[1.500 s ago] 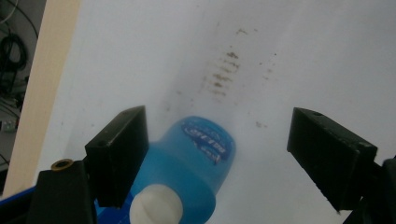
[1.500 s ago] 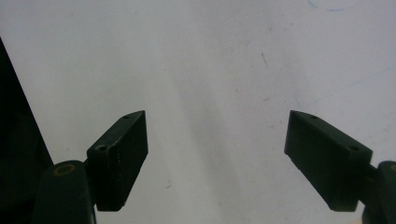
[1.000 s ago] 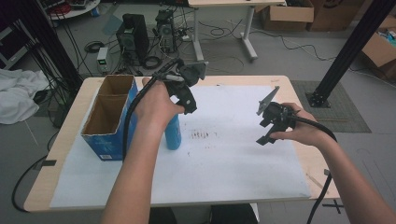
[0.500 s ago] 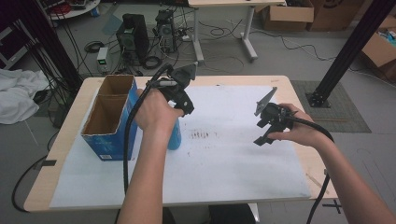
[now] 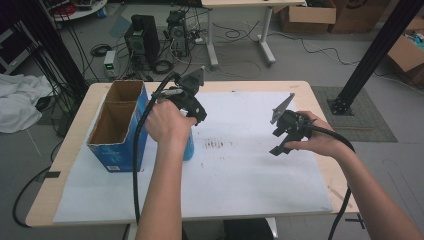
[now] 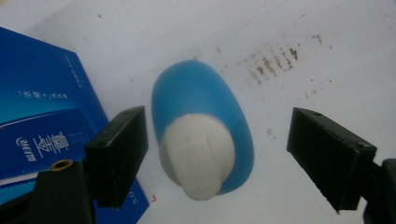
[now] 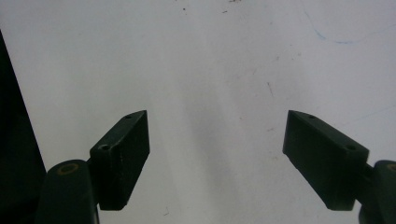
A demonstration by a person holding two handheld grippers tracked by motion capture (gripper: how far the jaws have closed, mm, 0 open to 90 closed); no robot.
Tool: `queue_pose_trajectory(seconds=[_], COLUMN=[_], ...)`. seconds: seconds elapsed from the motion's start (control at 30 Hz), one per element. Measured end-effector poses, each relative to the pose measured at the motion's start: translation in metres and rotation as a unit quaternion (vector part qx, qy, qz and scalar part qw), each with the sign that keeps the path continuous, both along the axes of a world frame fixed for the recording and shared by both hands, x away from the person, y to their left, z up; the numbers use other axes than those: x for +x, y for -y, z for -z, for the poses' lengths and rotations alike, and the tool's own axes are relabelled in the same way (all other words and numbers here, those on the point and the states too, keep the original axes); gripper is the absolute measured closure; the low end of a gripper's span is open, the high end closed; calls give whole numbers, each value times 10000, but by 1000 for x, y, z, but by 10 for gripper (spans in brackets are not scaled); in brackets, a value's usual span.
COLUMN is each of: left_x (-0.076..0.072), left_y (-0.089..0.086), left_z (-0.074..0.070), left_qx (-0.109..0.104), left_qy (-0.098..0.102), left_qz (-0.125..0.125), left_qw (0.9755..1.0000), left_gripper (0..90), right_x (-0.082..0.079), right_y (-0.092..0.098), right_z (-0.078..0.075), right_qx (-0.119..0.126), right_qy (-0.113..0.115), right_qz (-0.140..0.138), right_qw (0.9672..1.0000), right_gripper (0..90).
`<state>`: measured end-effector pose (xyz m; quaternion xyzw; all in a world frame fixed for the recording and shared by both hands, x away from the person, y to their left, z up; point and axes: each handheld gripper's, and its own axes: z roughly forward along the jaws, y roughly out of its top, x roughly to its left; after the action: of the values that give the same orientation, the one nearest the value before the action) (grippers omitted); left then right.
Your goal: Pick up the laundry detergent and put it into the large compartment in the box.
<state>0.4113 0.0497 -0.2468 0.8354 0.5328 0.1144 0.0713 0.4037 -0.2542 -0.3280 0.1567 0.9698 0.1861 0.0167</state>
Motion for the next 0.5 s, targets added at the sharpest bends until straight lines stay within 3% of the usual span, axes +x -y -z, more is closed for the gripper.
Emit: queue_pose_trajectory(seconds=[0.5], left_x=[12], left_y=[1], left_z=[15], left_qx=[122], left_qy=[-245], left_qz=[-233], left_qw=[9994], left_gripper=[226], right_x=[0], right_y=[4], right_z=[3], right_qx=[47], right_qy=[-17], right_qz=[-1], right_qw=[10000], right_gripper=[229])
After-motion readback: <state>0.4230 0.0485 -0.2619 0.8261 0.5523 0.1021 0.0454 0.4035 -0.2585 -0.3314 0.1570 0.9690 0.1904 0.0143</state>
